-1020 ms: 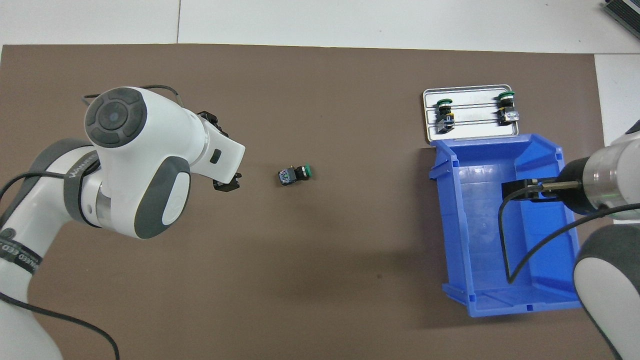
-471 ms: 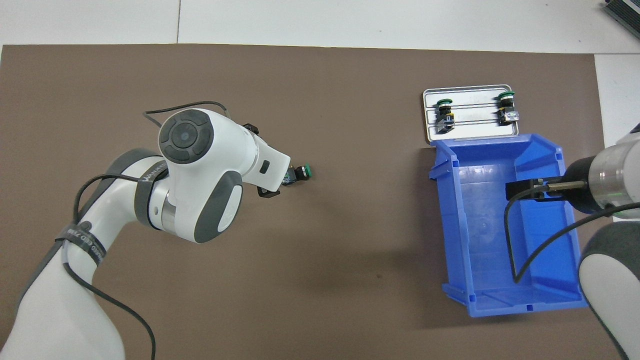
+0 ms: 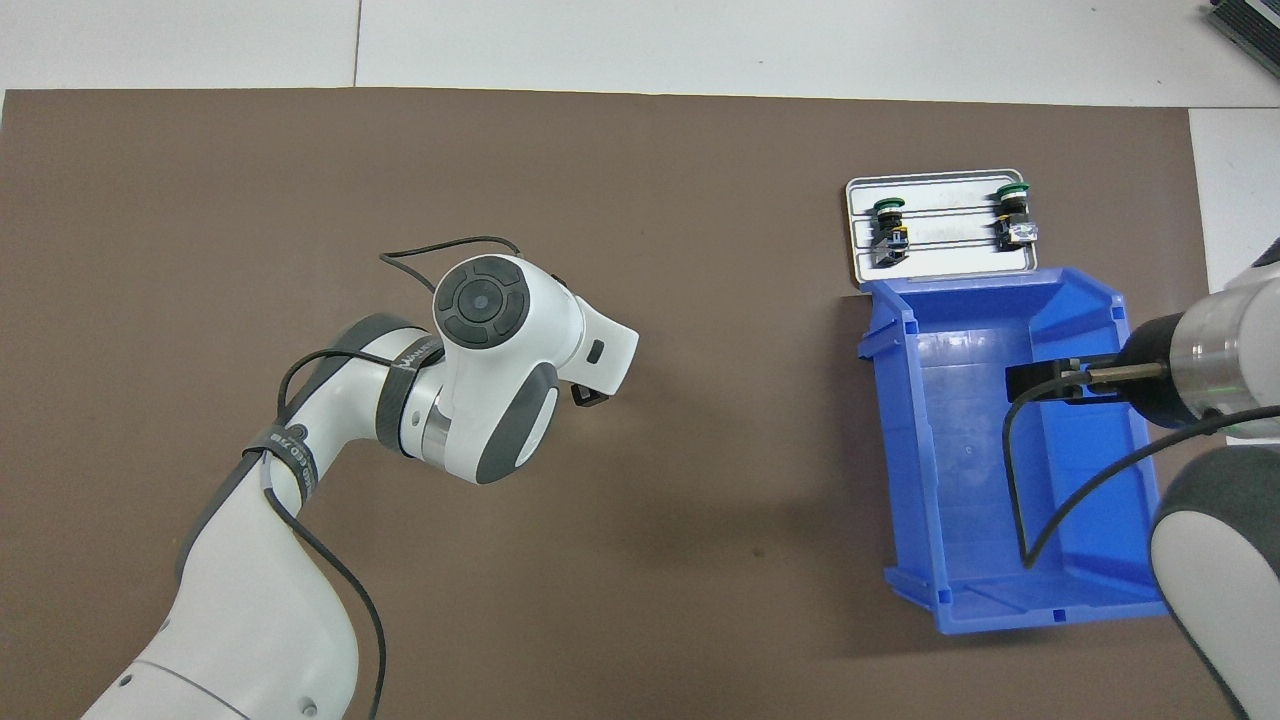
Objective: Place and press button with both arms
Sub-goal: 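Grasp the button with the left gripper and lift it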
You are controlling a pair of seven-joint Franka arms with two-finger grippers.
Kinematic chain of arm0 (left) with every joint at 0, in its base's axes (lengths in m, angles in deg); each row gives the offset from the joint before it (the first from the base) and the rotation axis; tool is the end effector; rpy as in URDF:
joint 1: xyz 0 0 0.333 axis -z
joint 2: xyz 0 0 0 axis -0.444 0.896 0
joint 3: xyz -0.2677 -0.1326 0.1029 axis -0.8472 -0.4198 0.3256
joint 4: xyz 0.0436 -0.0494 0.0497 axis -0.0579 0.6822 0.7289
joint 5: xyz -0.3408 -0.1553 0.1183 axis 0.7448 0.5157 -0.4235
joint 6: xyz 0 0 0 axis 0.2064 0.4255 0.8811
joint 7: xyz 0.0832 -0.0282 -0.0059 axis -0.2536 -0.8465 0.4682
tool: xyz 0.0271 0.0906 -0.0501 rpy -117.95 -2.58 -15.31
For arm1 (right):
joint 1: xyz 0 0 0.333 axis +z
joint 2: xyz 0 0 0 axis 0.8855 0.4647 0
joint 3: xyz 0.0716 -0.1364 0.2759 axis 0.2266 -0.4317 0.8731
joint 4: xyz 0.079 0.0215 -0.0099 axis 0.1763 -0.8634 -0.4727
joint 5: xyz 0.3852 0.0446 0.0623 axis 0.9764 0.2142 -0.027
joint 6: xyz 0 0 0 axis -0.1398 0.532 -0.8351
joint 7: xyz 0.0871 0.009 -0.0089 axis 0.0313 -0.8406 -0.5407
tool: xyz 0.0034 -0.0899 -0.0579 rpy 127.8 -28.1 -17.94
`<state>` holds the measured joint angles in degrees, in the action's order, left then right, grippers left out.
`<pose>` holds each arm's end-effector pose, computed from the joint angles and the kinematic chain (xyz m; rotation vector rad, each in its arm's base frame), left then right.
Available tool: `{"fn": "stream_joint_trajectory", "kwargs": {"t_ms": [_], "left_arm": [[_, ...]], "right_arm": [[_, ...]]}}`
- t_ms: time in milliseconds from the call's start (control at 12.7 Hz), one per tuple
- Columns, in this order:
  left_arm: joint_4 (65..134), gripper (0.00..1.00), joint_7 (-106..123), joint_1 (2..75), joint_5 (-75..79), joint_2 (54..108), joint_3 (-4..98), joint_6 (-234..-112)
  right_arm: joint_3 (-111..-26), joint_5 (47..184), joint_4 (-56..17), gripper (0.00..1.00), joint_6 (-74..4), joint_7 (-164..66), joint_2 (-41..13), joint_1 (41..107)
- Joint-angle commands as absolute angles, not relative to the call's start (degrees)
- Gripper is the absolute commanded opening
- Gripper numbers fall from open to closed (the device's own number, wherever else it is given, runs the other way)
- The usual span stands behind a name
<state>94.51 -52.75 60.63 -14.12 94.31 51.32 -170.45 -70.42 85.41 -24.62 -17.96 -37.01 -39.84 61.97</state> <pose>0.5479 -0.3640 0.3281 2.4420 -1.8084 0.2361 0.5043 0.0491 0.5837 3.1355 0.0265 0.0622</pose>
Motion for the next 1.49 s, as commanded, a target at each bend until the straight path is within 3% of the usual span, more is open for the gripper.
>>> {"fn": "stream_joint_trajectory", "kwargs": {"t_ms": [0,706,942,1099,1256,1334,1412], "left_arm": [[93.1,0.88,-52.17,61.78,-13.68,96.05,52.46,-172.18],[93.1,0.84,-50.94,63.36,-13.59,98.68,52.46,-175.26],[93.19,0.67,-50.41,63.45,-14.11,98.77,52.54,-176.4],[93.54,0.62,-50.41,63.45,-14.12,98.77,52.46,-176.4],[93.63,0.31,-50.41,63.62,-14.12,98.69,52.54,-175.52],[93.37,0.07,-50.41,63.71,-14.2,98.68,52.63,-175.52],[92.93,0.0,-50.41,63.8,-14.21,98.6,52.81,-175.09]], "right_arm": [[-70.36,86.9,-25.64,0.99,-18.38,-38.82,-40.87,61.34],[-70.36,86.82,-25.64,0.99,-18.38,-38.82,-40.87,61.34],[-70.36,86.9,-25.64,0.99,-18.38,-38.82,-40.87,61.34],[-70.36,86.9,-25.64,0.99,-18.38,-38.82,-40.87,61.34],[-70.36,86.9,-25.64,0.99,-18.38,-38.82,-40.96,61.34],[-70.36,86.82,-25.64,0.99,-18.38,-38.82,-40.87,61.34],[-70.36,86.81,-25.64,0.99,-18.38,-38.82,-40.87,61.34]]}}
